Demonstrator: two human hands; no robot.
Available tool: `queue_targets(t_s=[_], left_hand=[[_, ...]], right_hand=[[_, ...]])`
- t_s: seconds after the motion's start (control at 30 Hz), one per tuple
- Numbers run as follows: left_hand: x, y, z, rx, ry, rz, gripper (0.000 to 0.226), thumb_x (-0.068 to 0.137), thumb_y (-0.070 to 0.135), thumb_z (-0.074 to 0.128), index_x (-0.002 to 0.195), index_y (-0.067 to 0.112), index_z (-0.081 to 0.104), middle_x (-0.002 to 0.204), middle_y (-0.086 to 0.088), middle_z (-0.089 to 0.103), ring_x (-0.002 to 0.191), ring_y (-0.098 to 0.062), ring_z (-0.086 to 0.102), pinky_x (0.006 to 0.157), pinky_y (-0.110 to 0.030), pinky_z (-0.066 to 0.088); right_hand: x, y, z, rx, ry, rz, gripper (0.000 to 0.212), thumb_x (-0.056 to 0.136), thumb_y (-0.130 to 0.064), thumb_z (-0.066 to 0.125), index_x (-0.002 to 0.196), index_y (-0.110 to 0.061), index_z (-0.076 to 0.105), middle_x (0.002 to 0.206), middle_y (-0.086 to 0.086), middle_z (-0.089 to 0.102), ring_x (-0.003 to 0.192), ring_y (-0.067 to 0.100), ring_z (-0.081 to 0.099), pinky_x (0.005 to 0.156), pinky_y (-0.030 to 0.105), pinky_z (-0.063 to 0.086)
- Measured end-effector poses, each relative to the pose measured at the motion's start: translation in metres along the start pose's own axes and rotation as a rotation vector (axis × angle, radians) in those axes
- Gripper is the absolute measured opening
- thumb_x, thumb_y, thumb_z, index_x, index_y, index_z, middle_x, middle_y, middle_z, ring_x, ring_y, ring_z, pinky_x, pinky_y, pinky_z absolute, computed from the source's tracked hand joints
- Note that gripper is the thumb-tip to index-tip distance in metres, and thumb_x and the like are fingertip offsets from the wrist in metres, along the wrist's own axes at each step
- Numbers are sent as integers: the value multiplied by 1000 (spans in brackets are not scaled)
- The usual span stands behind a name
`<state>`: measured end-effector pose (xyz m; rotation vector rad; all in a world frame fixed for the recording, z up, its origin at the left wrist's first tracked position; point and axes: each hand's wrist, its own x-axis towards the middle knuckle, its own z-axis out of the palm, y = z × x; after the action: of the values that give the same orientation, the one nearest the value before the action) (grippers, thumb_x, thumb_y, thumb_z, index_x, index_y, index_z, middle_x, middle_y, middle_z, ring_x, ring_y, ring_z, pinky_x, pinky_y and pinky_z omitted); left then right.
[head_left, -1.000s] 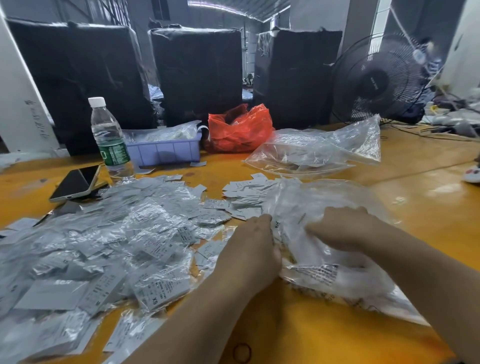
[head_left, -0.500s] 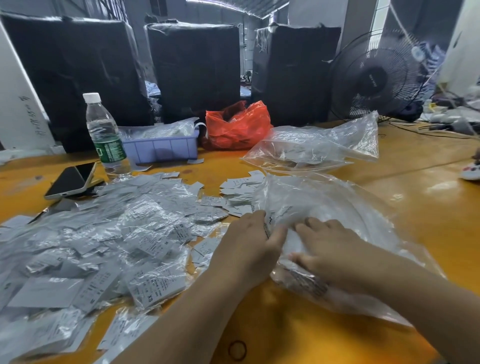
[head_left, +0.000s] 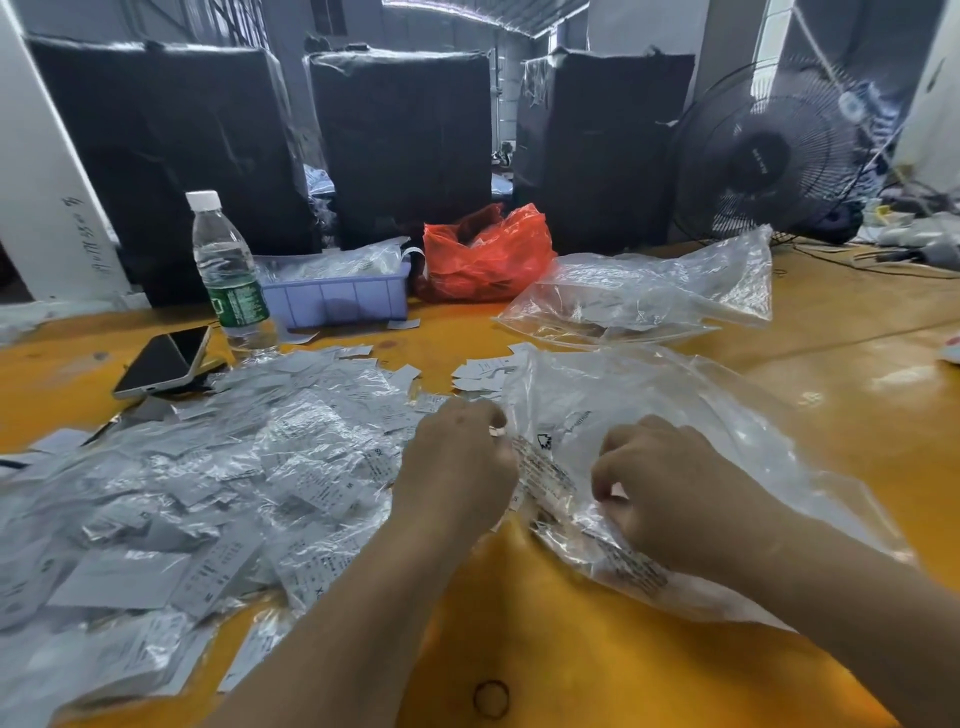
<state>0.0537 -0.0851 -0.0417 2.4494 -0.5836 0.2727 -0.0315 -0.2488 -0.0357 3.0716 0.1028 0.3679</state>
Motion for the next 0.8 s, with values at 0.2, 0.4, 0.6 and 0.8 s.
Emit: queue_targets(t_s=[0.2,0.4,0.6,0.8], left_hand=[[24,-11,-16,117,-109,-81,30,94,11,48,118,21,63,121,-2,60,101,-22,56,87,-40,52],[40,-8,1,223,-292,14,30,91,36,52,117,22,59,120,-2,60,107,-25,54,89,-44,50],[57,-17,10,465,-342,120,27,88,31,56,115,27,59,119,-2,54,113,-27,48,87,-38,39],[66,-22,15,418,-221,142,32,95,39,49,117,20,62,120,-3,56,112,-25,49,93,-39,42]], right_hand=[[10,-1,-19,193,183,8,15,92,-23,53,87,-25,67,85,-10,59,82,14,53,79,35,46],[22,-36,-36,724,310,19,15,91,-11,58,80,-21,58,64,-3,61,49,6,51,50,29,46],[26,-52,-5,803,-36,59,20,85,-7,58,91,-25,61,77,-2,63,67,14,63,61,34,54],[41,-36,17,672,-16,178,24,86,-22,66,105,-28,53,89,-8,54,78,9,54,64,26,44]])
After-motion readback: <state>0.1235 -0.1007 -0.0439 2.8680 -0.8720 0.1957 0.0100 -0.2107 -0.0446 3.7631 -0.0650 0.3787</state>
